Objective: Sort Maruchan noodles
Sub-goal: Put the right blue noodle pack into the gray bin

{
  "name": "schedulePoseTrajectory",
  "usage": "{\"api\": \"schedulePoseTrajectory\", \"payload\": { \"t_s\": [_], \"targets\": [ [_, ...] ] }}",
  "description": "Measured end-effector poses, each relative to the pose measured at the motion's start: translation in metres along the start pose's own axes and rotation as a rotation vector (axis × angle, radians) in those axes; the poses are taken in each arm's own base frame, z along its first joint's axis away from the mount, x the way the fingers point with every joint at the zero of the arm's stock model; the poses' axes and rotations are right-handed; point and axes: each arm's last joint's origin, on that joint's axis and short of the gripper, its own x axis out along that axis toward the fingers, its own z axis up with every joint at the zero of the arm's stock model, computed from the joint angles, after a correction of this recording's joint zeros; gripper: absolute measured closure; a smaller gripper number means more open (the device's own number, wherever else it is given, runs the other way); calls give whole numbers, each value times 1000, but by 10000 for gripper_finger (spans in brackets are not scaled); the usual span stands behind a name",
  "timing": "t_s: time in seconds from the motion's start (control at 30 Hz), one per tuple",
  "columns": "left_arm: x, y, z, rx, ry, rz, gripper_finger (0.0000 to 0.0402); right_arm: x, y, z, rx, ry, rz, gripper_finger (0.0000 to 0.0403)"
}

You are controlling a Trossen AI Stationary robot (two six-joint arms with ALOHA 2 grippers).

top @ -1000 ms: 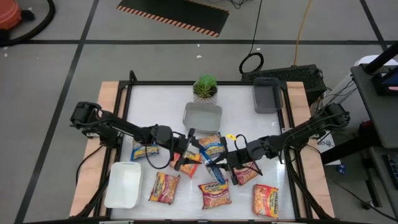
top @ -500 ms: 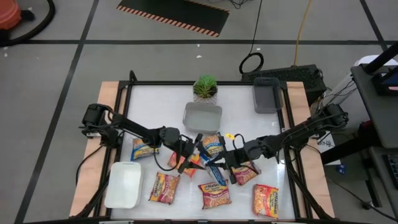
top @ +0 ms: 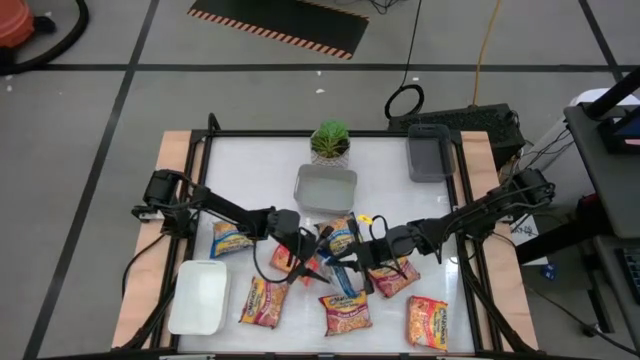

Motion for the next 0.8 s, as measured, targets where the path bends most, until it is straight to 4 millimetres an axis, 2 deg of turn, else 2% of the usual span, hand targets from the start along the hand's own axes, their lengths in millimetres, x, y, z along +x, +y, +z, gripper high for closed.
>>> {"api": "schedulePoseTrajectory", "payload": {
  "t_s": [0.2, 0.3, 0.5, 0.63, 0.8],
  "targets": [
    [0, 0, -1, 54, 10, 1, 247, 0, 0, -1, -1, 8, 5, 403],
    [0, 0, -1, 54, 10, 3, 270, 0, 0, -1, -1, 8, 6, 403],
    [0, 1, -1, 58, 11, 12, 266, -4, -1, 4, 0, 3, -3, 394],
    [0, 0, -2, 58, 18, 14, 263, -11, -1, 13, 19, -9, -10, 369],
    [0, 2, -2, 50, 26, 73, 262, -26, 1, 24, 24, 21, -105, 330]
  ]
}}
